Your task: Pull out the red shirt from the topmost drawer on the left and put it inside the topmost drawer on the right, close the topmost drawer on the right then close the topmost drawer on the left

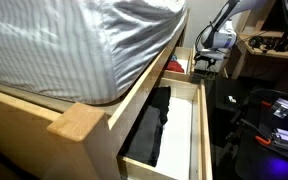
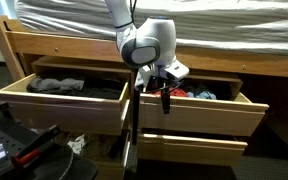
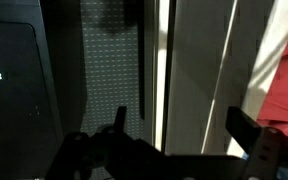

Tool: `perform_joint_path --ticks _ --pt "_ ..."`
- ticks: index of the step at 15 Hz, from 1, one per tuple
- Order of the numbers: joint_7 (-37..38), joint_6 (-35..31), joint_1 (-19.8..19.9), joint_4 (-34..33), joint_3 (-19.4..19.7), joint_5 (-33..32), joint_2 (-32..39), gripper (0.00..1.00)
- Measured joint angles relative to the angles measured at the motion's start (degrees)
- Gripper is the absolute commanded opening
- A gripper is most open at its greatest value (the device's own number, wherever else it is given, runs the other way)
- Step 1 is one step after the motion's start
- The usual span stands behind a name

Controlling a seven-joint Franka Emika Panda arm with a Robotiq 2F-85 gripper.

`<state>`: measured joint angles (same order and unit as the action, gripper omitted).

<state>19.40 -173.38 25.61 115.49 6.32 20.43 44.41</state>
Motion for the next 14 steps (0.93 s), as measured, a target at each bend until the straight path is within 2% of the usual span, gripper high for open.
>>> perform_joint_path --ticks 14 --pt "0.3 1.0 -0.9 -0.4 0.1 0.0 1.3 1.00"
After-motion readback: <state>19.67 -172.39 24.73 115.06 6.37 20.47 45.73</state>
